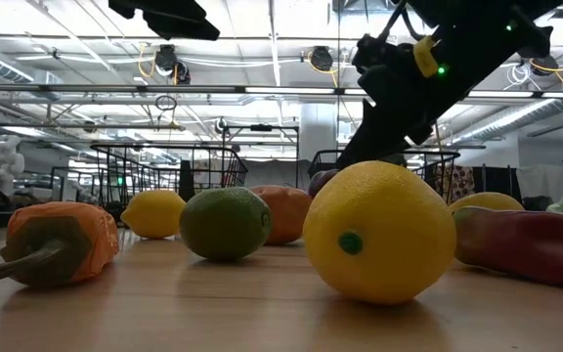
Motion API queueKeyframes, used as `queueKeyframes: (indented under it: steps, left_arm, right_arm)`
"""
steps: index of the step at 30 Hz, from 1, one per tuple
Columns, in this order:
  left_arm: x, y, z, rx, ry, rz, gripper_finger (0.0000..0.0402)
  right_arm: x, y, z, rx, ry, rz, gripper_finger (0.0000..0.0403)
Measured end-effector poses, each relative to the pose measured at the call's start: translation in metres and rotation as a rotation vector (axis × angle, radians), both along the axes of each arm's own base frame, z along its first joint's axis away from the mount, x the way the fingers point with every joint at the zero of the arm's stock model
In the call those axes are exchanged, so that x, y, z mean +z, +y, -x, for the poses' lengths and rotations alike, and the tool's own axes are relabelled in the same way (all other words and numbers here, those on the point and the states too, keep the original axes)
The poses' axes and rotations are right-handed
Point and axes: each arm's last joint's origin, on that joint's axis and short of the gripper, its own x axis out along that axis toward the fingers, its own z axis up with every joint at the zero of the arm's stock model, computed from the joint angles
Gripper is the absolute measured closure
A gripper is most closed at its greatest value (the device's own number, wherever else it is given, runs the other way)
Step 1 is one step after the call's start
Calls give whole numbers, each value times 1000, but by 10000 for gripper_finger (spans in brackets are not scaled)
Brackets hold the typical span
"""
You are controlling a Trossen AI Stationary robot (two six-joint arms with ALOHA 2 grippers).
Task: Sort produce into baskets
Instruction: Put the top red apple into the left mesh basket
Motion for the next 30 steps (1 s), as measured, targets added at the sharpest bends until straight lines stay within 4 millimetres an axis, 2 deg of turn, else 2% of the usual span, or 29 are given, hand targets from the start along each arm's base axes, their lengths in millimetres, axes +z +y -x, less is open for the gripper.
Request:
queueKeyframes:
  steps: [4, 12, 21, 30]
  left_arm:
    - [0, 0, 0, -1, 0, -1, 155]
    - [0, 0, 0, -1, 0, -2, 155]
    - [0, 0, 0, 0, 0, -1, 155]
    - [5, 1, -2, 50, -61, 34, 152]
  right_arm:
    - [0, -2, 0, -2, 2, -2, 306]
    - [0, -8, -2, 0, 17, -1, 395]
    - [5, -8, 0, 28, 15, 13, 401]
    - [45, -4, 13, 78, -113, 16, 402]
